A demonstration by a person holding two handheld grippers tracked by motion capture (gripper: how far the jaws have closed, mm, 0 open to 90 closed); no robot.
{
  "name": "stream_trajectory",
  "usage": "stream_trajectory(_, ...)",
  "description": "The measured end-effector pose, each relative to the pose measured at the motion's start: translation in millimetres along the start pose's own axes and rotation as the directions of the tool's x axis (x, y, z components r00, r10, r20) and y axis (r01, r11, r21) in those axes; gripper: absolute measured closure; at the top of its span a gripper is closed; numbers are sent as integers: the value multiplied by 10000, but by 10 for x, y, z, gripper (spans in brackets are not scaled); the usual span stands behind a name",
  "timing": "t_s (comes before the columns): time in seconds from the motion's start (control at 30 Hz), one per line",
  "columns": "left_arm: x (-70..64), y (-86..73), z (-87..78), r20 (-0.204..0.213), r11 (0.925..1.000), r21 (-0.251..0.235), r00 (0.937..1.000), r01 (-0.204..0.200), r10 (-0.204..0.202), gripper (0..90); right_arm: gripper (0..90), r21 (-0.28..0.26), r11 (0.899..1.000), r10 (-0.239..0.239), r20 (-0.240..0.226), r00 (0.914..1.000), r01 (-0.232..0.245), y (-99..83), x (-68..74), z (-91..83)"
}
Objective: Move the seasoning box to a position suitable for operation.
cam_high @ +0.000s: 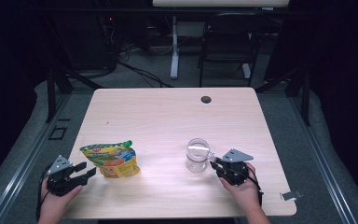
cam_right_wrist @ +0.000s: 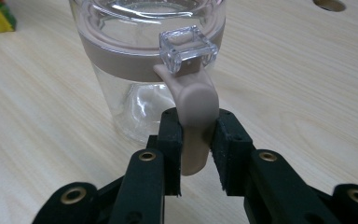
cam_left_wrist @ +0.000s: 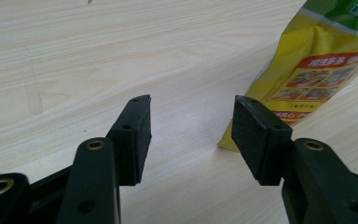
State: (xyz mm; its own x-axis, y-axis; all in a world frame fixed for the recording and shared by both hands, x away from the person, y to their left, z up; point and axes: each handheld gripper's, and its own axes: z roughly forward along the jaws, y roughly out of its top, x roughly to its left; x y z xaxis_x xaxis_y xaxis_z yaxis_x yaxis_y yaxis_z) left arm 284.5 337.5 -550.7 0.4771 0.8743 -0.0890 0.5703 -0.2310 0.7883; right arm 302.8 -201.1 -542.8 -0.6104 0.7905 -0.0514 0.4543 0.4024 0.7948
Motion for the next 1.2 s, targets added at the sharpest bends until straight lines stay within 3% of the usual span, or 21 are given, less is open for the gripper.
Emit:
stream_trajectory(0.23,0,-2,-9,7,10000,44,10000,-24,24,477,736,-81,9986,-531,-795,9954,526,1,104,-8)
stream_trajectory(0.43,3,-6,-6,22,10000,41,10000,-7,7,477,736,-121,9953,-973,-1389,9855,965,9,162,-4)
stream_trajectory(0.57,4,-8,-3,31,10000,87,10000,-23,22,477,732,-235,9966,-817,-1336,9877,793,-1,161,0)
stream_trajectory(0.93,5,-12,0,16,10000,90,10000,13,-13,476,676,-232,9987,-459,-516,9976,447,4,110,3)
stream_trajectory(1.03,6,-11,0,13,10000,91,10000,9,-9,476,664,-200,9992,-366,-579,9976,355,6,97,-2)
stream_trajectory(1.13,9,-13,-6,19,10000,60,10000,14,-14,476,621,-555,9984,23,-862,9963,-71,8,91,-54)
stream_trajectory(1.2,12,-15,-8,5,10000,49,10000,52,-52,475,611,-637,9979,45,-958,9954,-107,12,93,-83)
